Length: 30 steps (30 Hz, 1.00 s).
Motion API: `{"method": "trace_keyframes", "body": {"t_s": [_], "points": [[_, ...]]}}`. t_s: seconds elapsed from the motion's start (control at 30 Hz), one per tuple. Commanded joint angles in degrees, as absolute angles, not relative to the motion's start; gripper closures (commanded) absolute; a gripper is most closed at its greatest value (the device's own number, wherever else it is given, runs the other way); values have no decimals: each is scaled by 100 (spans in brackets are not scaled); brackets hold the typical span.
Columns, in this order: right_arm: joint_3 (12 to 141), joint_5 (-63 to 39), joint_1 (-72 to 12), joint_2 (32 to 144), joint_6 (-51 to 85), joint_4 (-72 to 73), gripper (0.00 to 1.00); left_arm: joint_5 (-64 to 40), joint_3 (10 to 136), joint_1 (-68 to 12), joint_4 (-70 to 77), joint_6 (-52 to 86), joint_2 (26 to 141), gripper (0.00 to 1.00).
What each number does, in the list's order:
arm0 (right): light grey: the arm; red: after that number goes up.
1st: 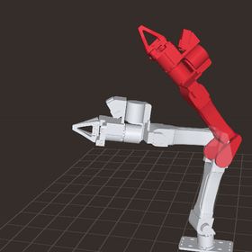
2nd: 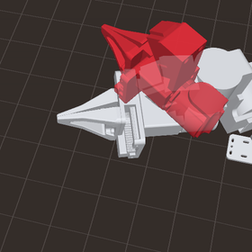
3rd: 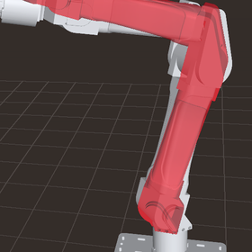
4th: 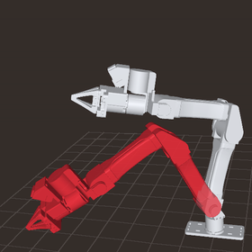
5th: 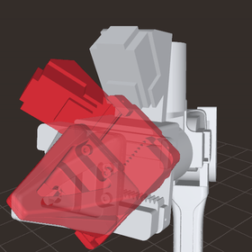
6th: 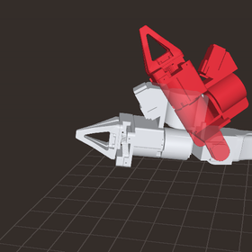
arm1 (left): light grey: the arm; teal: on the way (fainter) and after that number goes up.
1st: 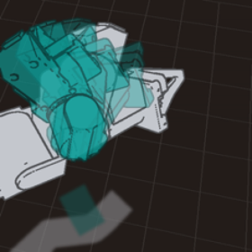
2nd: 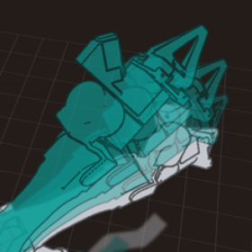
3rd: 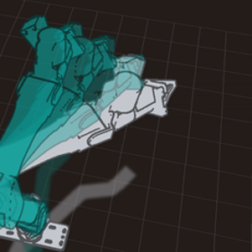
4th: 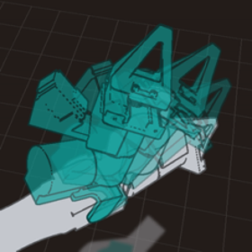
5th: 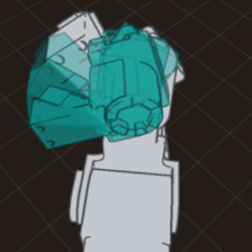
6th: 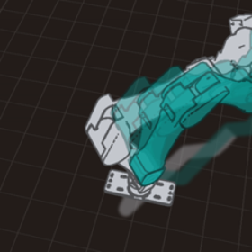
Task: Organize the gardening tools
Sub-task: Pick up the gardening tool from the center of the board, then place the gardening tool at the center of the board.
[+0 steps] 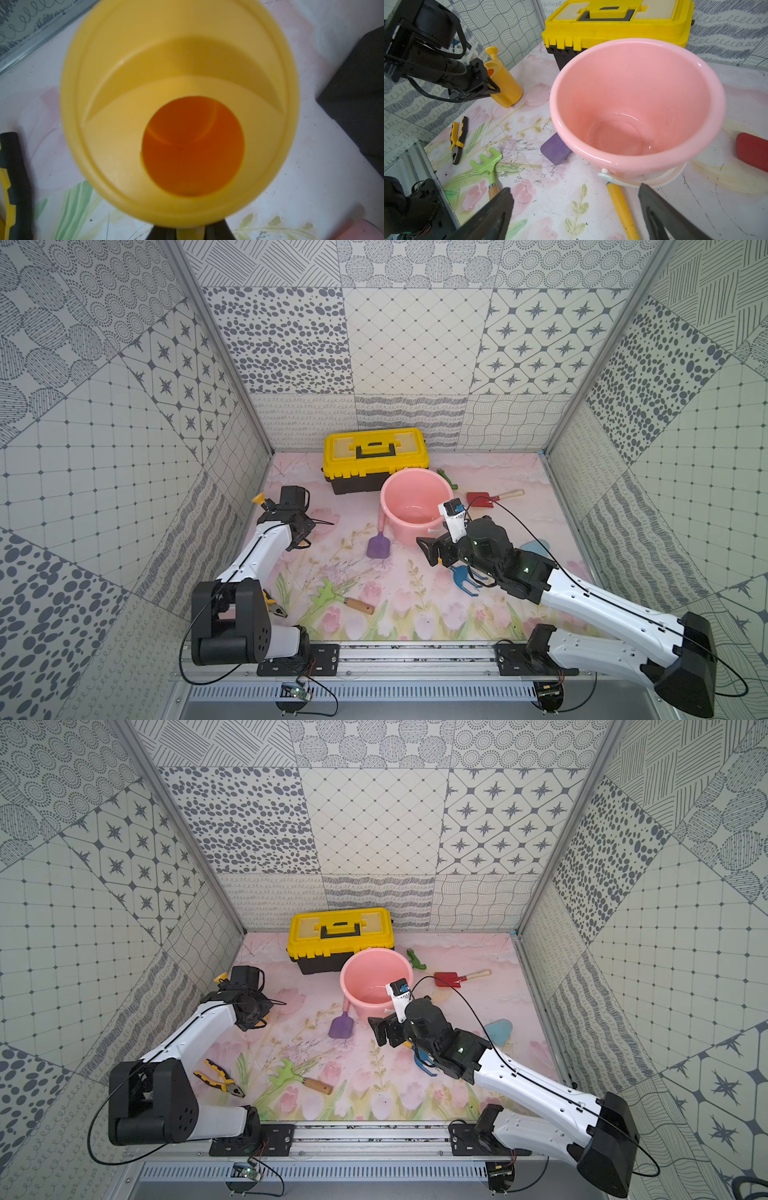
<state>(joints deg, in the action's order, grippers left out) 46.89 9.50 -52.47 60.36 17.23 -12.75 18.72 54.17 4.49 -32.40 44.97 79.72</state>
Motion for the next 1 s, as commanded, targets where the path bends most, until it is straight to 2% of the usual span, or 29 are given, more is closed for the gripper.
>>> {"method": "trace_keyframes", "body": {"t_s": [0.0,0.07,0.17,0.37,0.5,0.73,0.97], "points": [[4702,968,-5251,5992,1773,-1124,3,2247,5434,373,-3397,4538,7660,97],[4702,1010,-5247,5986,1777,-1125,3,2173,5449,301,-3430,4588,7451,100],[4675,1180,-5247,5932,1818,-1133,3,2088,5544,106,-3534,4635,7025,100],[4462,2509,-5152,5652,2158,-1145,3,2131,6139,-576,-3762,4370,6131,100],[4216,2811,-4689,5353,2668,-1217,3,2238,6945,-1530,-4070,4294,6023,100],[3685,2331,-3348,4911,3639,-1314,3,3486,8394,-3981,-4088,3767,6857,100],[3498,2305,-2457,4606,4161,-1734,3,3669,9677,-5761,-3550,3425,8470,100]]}}
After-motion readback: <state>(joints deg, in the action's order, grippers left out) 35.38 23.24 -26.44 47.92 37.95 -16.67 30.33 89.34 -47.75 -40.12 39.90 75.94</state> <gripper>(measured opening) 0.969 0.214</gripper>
